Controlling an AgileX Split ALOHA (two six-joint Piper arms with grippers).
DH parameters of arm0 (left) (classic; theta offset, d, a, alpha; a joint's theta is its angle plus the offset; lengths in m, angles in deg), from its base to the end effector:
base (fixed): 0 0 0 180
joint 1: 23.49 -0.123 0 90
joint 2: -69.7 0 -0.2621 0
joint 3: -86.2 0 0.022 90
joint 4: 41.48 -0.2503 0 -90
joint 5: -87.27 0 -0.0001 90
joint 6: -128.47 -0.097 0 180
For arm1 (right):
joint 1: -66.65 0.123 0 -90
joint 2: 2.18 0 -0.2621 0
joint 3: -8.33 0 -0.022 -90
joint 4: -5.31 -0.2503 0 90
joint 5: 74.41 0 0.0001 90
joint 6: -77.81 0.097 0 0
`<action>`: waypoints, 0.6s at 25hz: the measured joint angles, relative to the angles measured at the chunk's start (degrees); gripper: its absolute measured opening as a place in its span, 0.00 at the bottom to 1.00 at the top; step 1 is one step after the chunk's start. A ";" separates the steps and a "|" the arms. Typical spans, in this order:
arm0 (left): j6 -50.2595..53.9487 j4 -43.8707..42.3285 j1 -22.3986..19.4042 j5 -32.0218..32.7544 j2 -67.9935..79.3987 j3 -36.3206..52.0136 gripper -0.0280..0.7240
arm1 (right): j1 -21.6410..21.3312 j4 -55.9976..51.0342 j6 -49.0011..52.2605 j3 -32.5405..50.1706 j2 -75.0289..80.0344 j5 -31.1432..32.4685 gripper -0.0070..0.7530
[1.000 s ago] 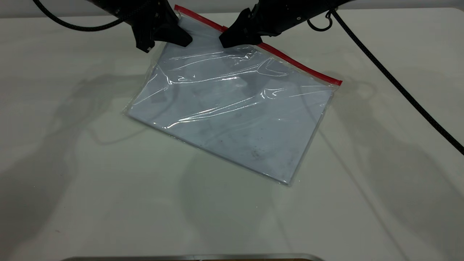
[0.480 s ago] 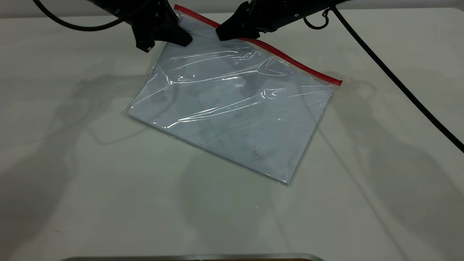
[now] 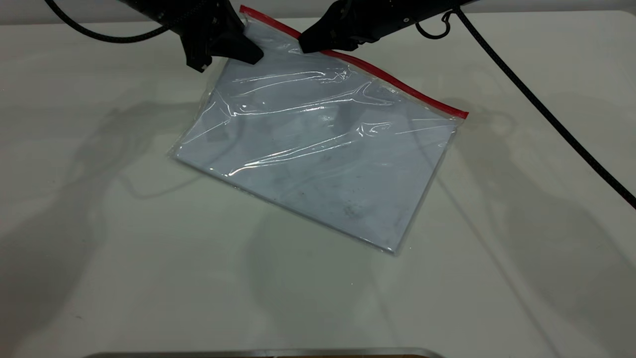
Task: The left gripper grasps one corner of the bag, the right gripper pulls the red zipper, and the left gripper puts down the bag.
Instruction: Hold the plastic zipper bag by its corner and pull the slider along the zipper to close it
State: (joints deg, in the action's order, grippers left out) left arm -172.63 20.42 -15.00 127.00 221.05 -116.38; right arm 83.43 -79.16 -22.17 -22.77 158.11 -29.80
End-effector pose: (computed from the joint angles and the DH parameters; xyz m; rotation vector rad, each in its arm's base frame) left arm 0.4654 -0.1248 0.0396 1.6000 1.7840 -0.3413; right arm 0.4629 0.2105 0.0216 -1.0116 1.9920 0.8900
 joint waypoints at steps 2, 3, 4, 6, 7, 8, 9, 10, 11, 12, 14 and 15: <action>0.00 0.00 0.00 0.00 0.00 0.00 0.11 | -0.19 0.05 -0.18 -0.06 0.00 0.22 0.06; 0.00 0.00 0.00 0.07 0.00 0.00 0.11 | -0.30 0.16 -0.24 -0.06 0.00 0.35 0.05; 0.00 0.06 0.00 0.07 0.00 0.00 0.11 | -0.43 0.30 -0.30 -0.06 0.00 0.49 0.05; 0.00 0.25 0.00 0.23 0.00 0.00 0.11 | -0.76 0.67 -0.30 -0.06 -0.05 1.02 0.05; 0.00 0.40 0.00 0.37 0.00 0.00 0.11 | -0.88 0.79 -0.30 -0.06 -0.05 1.16 0.05; 0.00 0.76 0.00 0.58 0.00 0.00 0.11 | -1.01 0.86 -0.30 -0.06 -0.05 1.34 0.05; 0.00 1.33 0.00 0.74 0.00 0.00 0.11 | -1.14 0.86 -0.30 -0.06 -0.05 1.39 0.05; 0.00 1.95 -0.22 1.17 0.00 0.05 0.11 | -1.34 0.86 -0.30 -0.06 -0.05 1.39 0.05; 0.07 2.91 -0.46 1.87 0.00 0.05 0.11 | -1.47 0.78 -0.30 -0.06 -0.05 1.56 0.05; 0.07 3.91 -0.72 2.39 0.00 0.05 0.11 | -1.53 0.63 -0.30 -0.10 -0.05 1.56 0.05; 0.07 5.57 -1.36 3.32 0.00 0.11 0.11 | -1.86 0.38 -0.30 -0.16 -0.10 1.72 0.05; 0.02 6.74 -1.70 3.96 0.00 0.16 0.11 | -2.02 0.32 -0.30 -0.16 -0.10 1.86 0.05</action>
State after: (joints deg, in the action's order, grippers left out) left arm -172.61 27.16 -16.69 130.96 221.05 -116.21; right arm 81.41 -78.84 -22.47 -22.94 158.01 -27.94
